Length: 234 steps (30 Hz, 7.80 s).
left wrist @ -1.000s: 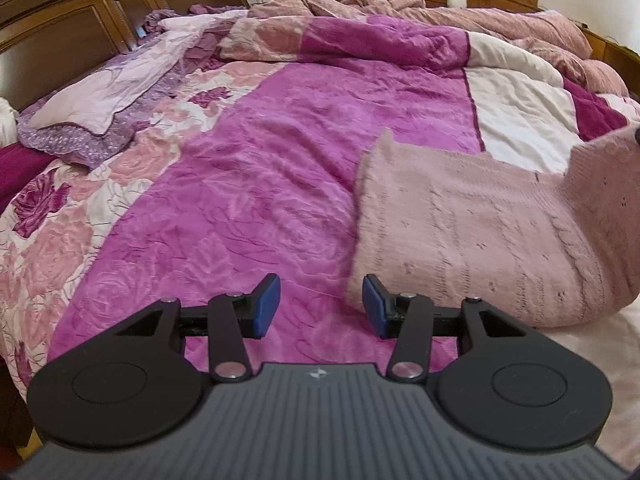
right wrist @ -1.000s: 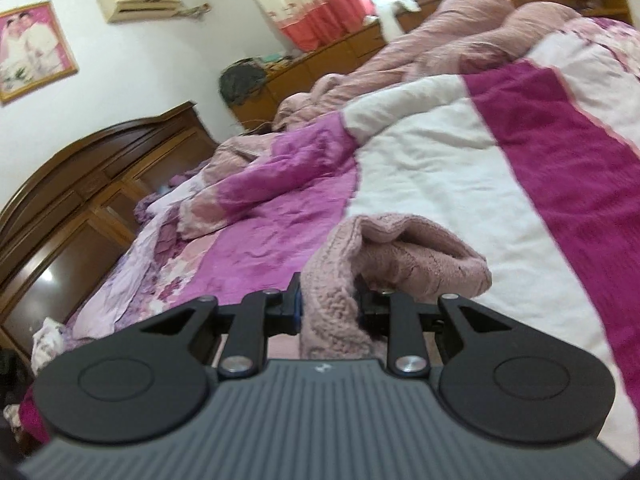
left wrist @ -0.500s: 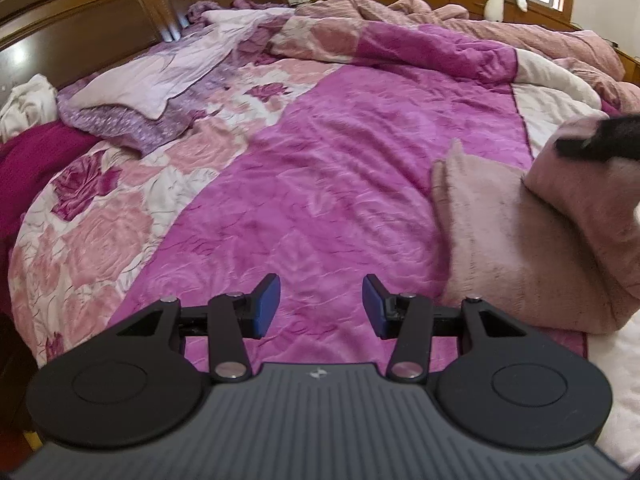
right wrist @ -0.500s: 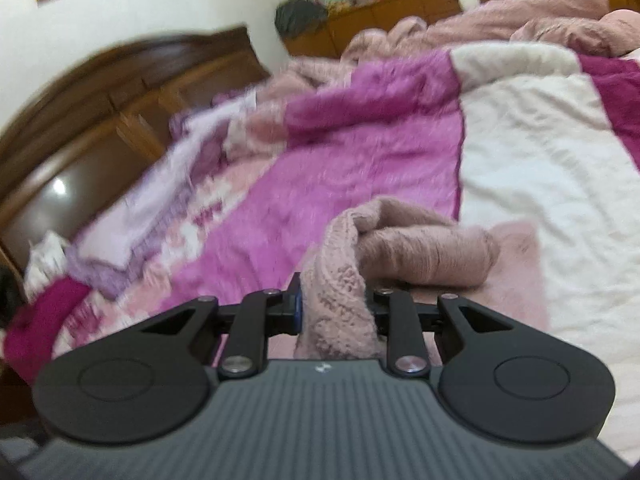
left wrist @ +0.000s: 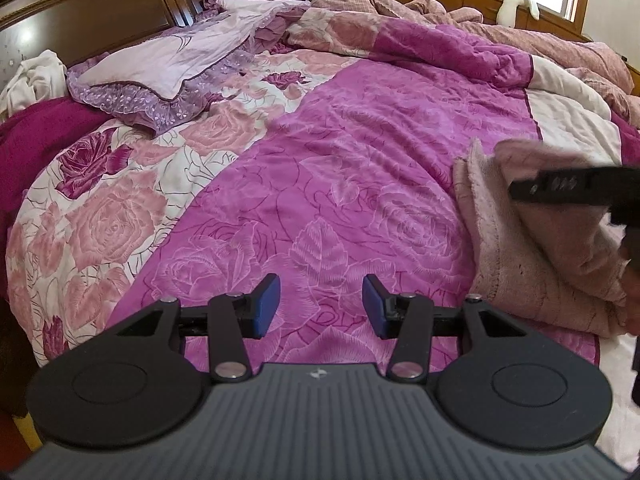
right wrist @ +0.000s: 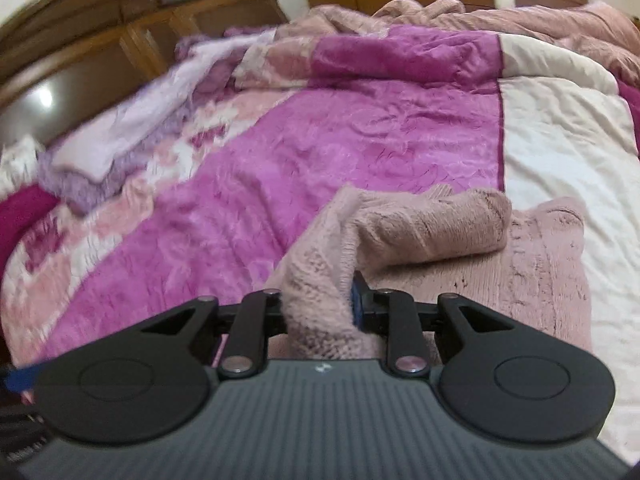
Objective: Fold small clothes
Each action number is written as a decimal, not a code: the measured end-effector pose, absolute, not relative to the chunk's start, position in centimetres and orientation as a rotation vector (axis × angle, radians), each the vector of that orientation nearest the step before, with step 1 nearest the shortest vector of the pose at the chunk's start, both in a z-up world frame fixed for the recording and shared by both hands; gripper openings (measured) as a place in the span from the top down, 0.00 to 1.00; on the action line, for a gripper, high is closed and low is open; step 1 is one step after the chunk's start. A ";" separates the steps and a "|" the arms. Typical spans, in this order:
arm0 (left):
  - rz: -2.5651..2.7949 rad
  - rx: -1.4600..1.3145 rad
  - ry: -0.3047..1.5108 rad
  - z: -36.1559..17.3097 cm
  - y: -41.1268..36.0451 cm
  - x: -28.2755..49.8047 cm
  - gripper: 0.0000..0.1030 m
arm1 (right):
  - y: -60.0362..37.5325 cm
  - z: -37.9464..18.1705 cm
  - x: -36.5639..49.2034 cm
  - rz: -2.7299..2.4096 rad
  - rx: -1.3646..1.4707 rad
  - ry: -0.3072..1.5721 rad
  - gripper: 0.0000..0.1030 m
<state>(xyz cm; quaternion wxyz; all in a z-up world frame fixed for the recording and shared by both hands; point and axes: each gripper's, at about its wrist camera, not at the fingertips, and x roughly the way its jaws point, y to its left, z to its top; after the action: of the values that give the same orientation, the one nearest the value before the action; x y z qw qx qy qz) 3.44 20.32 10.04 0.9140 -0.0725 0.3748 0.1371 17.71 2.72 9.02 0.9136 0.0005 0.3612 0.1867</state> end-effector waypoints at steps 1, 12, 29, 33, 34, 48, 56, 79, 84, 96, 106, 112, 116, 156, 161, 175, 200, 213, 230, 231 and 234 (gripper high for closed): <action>0.282 -0.151 0.770 10.1 20.4 3.4 0.48 | 2.9 8.8 17.6 0.393 0.014 0.752 0.68; 0.233 -0.106 0.734 11.7 19.3 3.6 0.48 | 0.1 11.7 11.9 0.553 0.144 0.652 0.55; -0.060 -0.079 0.649 15.6 12.5 13.8 0.48 | -11.8 9.8 11.1 0.158 0.380 0.619 0.55; -0.117 -0.100 0.692 13.8 10.9 18.8 0.48 | -13.5 8.2 11.4 0.112 0.431 0.639 0.55; -0.112 -0.095 0.705 13.2 10.6 19.9 0.48 | -13.7 7.9 11.5 0.106 0.437 0.646 0.55; -0.119 -0.176 0.788 7.3 9.5 26.1 0.82 | -15.4 5.8 12.9 0.048 0.467 0.663 0.55; 0.020 -0.206 0.671 8.2 12.9 21.9 0.86 | -13.5 6.2 13.2 0.163 0.430 0.652 0.54; -0.056 -0.139 0.842 8.5 14.1 13.1 0.39 | -11.2 7.4 11.1 0.169 0.423 0.690 0.54; -0.029 -0.224 0.860 7.1 15.9 11.8 0.32 | -10.1 7.3 9.9 0.197 0.383 0.692 0.52; -0.139 -0.282 0.867 8.2 16.6 13.7 0.31 | -13.0 7.4 11.3 0.295 0.483 0.735 0.28; -0.239 -0.468 0.905 5.5 17.7 15.9 0.22 | -14.1 3.7 15.5 0.391 0.681 0.855 0.21; -0.341 -0.601 0.884 4.3 17.6 16.5 0.28 | -13.2 3.4 16.9 0.450 0.709 0.864 0.30; -0.346 -0.679 0.851 4.2 18.2 16.3 0.50 | -12.8 4.5 17.4 0.453 0.705 0.847 0.47; -0.445 -0.327 0.941 10.1 6.4 1.0 0.53 | -21.9 6.9 -1.2 0.194 0.539 0.854 0.42; -0.386 -0.242 0.931 10.6 6.4 0.0 0.53 | -22.4 7.8 -3.2 0.190 0.491 0.816 0.42; -0.318 -0.147 0.894 11.2 5.1 -1.7 0.48 | -21.6 7.2 -4.8 0.168 0.436 0.769 0.39; -0.193 -0.014 0.917 10.9 1.4 -9.8 0.28 | -18.4 8.5 -11.8 0.119 0.287 0.720 0.18; -0.139 0.056 0.961 7.7 -0.5 -10.6 0.28 | -16.5 5.7 -12.0 0.063 0.209 0.782 0.18; -0.121 0.036 0.963 7.4 -0.5 -10.3 0.27 | -16.4 5.4 -12.1 0.061 0.198 0.787 0.18; -0.121 0.035 0.963 7.4 -0.5 -10.3 0.27 | -16.4 5.5 -12.1 0.061 0.198 0.787 0.18; -0.121 0.036 0.961 7.4 -0.5 -10.3 0.27 | -16.3 5.5 -12.1 0.060 0.196 0.788 0.18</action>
<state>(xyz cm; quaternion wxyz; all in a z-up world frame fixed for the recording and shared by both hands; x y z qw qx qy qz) -10.26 -0.47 7.39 0.8848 0.0174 0.4621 -0.0582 -12.07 -16.35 5.47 0.9184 0.0953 0.3830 0.0293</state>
